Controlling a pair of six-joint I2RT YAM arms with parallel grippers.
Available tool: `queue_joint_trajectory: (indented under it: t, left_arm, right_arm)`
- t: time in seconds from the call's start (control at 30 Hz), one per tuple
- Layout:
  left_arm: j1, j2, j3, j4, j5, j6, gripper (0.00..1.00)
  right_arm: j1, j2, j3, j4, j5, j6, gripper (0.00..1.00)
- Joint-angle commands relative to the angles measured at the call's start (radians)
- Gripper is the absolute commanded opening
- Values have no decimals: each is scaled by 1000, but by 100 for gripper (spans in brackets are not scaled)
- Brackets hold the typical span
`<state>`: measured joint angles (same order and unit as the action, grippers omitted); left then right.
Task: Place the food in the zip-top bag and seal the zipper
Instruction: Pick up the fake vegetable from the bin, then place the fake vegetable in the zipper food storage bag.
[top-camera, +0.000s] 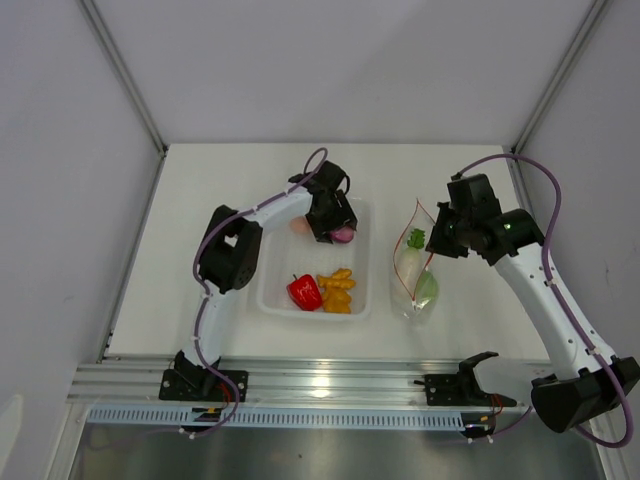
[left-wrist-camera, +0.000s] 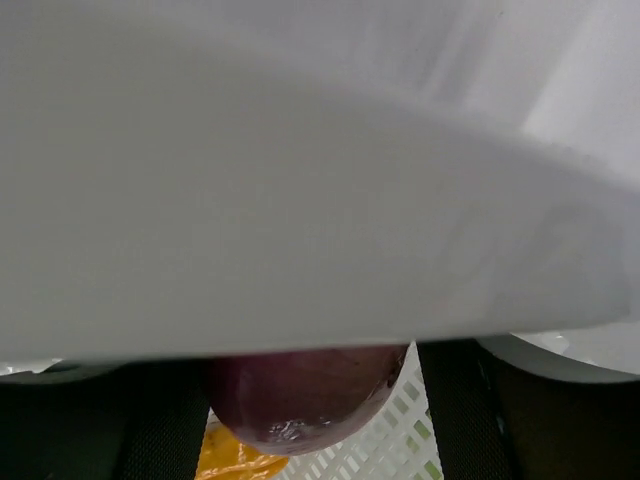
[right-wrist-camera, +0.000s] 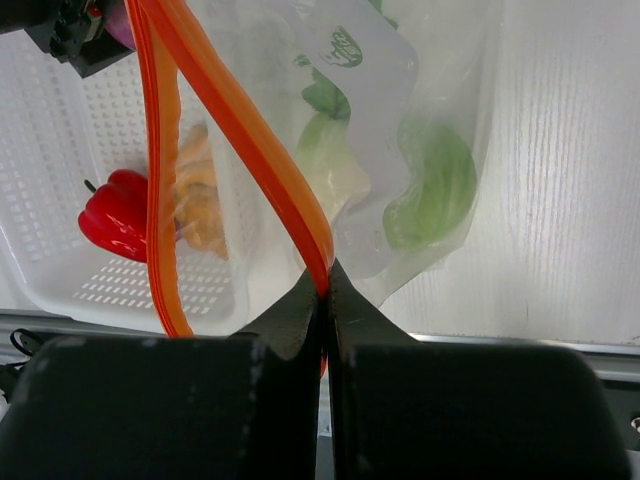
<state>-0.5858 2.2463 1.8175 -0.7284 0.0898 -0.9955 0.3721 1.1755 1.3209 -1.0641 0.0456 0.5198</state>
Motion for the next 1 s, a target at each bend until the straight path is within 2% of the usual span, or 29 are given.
queue_joint_trajectory:
  t: [0.0,0.13,0.23,0.27,0.33,0.37,0.4,0.6,0.67,0.73,0.83,0.9,0.97]
  left_arm:
    - [1,-4,34,37,11,-18,74]
    - [0,-88,-46,99,-4,-15,54]
    - [0,-157,-115,127,-16,-3,35]
    - [0,-172,-135,129,-16,3,26]
    - [0,-211,-167,132,-15,12,18]
    - [0,-258,-185,141,-9,14,8]
    - [0,-289,-255,174,-5,14,2]
    - [-5,-572,-481,337,49,50,1]
    - [-9,-652,-570,452,131,73,1]
    - [-22,-753,-641,641,284,92,0]
    - [-64,-791,-615,722,459,127,1]
    - [-94,-792,-601,785,523,139,0]
    - [-132,-786,-568,775,533,159,1]
  right_arm:
    - [7,-4,41,4,25,0,0]
    - [7,-10,43,-4,28,0,0]
    - [7,-13,41,-2,34,3,0]
    - [8,-13,41,-4,34,5,0]
    - [7,-11,40,-4,34,6,0]
    - [7,-10,37,0,36,6,0]
    - [7,-10,35,0,34,6,0]
    - [4,10,44,-3,45,-1,0]
    - [4,15,58,-8,46,-1,0]
    - [4,16,67,-13,43,0,0]
    - [4,16,83,-17,16,5,0]
    - [7,18,96,-23,-6,8,0]
    - [11,13,107,-27,-13,13,0]
